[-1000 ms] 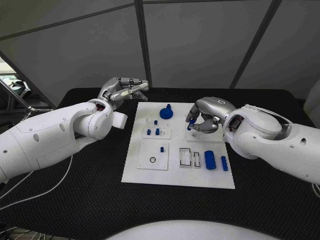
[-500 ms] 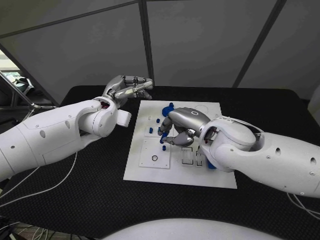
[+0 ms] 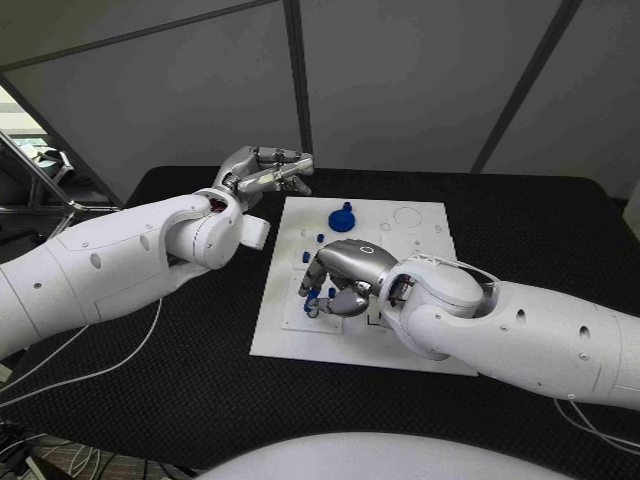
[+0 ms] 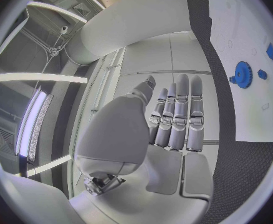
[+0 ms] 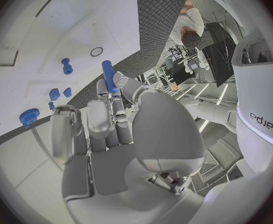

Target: Assemble the parts on the task board

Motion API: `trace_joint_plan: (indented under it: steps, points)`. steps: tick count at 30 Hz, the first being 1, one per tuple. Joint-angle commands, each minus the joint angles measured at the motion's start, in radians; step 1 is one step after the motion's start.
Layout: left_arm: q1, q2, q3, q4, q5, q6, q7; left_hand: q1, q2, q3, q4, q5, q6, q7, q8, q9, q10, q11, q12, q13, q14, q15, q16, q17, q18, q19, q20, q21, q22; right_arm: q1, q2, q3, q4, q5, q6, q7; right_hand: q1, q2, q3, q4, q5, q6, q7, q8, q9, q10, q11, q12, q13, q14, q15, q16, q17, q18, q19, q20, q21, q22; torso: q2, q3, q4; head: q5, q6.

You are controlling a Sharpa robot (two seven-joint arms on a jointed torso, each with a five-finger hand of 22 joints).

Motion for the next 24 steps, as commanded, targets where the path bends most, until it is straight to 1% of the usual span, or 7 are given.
trace_joint_plan:
  steps: [1,7,12,15,20,24]
  points:
    - [0.001,0.002,0.000,0.000,0.003,0.012,0.004,0.009,0.002,-0.001,-0.004,-0.005,-0.009,0.000,0.000,0.002,-0.004,0.003,-0.001,0.001,-0.001,0.000,-0.005,-0.001,0.002,0.008,-0.002,-0.005,-0.001,-0.001,0.007,-0.001,-0.012,0.004,0.018,0.028,0.002,0.005,0.007,-0.003,0.005,0.000,0.006,-0.007,0.000,0.004,-0.001,-0.001,0.001,0.000,-0.006,-0.001,0.000,-0.016,0.038,-0.007,-0.003,0.122,-0.001,0.0000,0.0008,0.001,-0.001]
    - [0.001,0.001,0.000,0.000,0.003,0.013,0.003,0.009,0.002,-0.001,-0.004,-0.005,-0.009,0.000,0.000,0.002,-0.004,0.003,-0.001,0.001,-0.001,0.000,-0.005,-0.001,0.002,0.008,-0.002,-0.005,-0.001,-0.003,0.014,-0.003,-0.027,-0.006,0.036,0.021,0.002,0.005,0.007,-0.003,0.005,0.000,0.006,-0.007,0.000,0.004,-0.001,-0.001,0.001,0.000,-0.006,-0.001,0.000,-0.016,0.038,-0.007,-0.003,0.122,0.000,-0.0002,-0.0003,0.004,-0.004]
    - [0.001,0.001,0.000,0.000,0.003,0.013,0.003,0.009,0.002,-0.001,-0.004,-0.005,-0.009,0.000,0.000,0.002,-0.004,0.003,-0.001,0.001,-0.001,0.000,-0.005,-0.001,0.002,0.008,-0.002,-0.005,-0.001,-0.004,0.019,-0.005,-0.036,-0.017,0.064,0.012,0.001,0.006,0.007,-0.003,0.005,-0.001,0.006,-0.008,0.000,0.003,0.000,-0.003,0.000,0.000,-0.006,-0.002,-0.001,-0.016,0.038,-0.007,-0.003,0.122,0.000,-0.0007,-0.0001,0.004,-0.007]
    - [0.001,0.001,0.000,0.000,0.003,0.014,0.003,0.009,0.002,-0.001,-0.004,-0.005,-0.009,0.000,0.000,0.002,-0.004,0.003,-0.001,0.001,-0.001,0.000,-0.005,-0.001,0.002,0.008,-0.002,-0.005,-0.001,-0.004,0.023,-0.006,-0.042,-0.027,0.079,0.003,0.001,0.006,0.007,-0.003,0.005,-0.001,0.006,-0.008,0.000,0.003,0.000,-0.003,0.000,-0.001,-0.006,-0.002,-0.001,-0.016,0.038,-0.007,-0.003,0.122,-0.001,-0.0004,-0.0003,0.005,-0.007]
    - [0.001,0.001,-0.001,0.000,0.003,0.014,0.003,0.009,0.002,-0.001,-0.004,-0.005,-0.009,0.000,0.000,0.002,-0.004,0.003,-0.001,0.001,-0.001,0.000,-0.005,-0.001,0.002,0.008,-0.002,-0.005,-0.001,-0.004,0.024,-0.007,-0.049,-0.047,0.086,-0.016,0.001,0.006,0.007,-0.003,0.005,-0.001,0.007,-0.008,0.000,0.003,0.000,-0.003,0.000,-0.001,-0.006,-0.002,-0.002,-0.016,0.038,-0.007,-0.003,0.122,-0.001,-0.0001,0.0003,0.004,-0.008]
    - [0.001,0.000,-0.001,0.000,0.003,0.014,0.003,0.009,0.002,-0.001,-0.004,-0.005,-0.009,0.000,0.000,0.002,-0.004,0.003,-0.001,0.001,-0.001,0.000,-0.005,-0.001,0.002,0.008,-0.002,-0.005,-0.001,-0.004,0.024,-0.007,-0.052,-0.064,0.086,-0.035,0.000,0.007,0.008,-0.002,0.005,-0.001,0.007,-0.008,0.000,0.003,0.000,-0.004,0.000,-0.001,-0.005,-0.001,-0.001,-0.016,0.038,-0.007,-0.003,0.122,-0.001,-0.0002,-0.0005,0.005,-0.008]
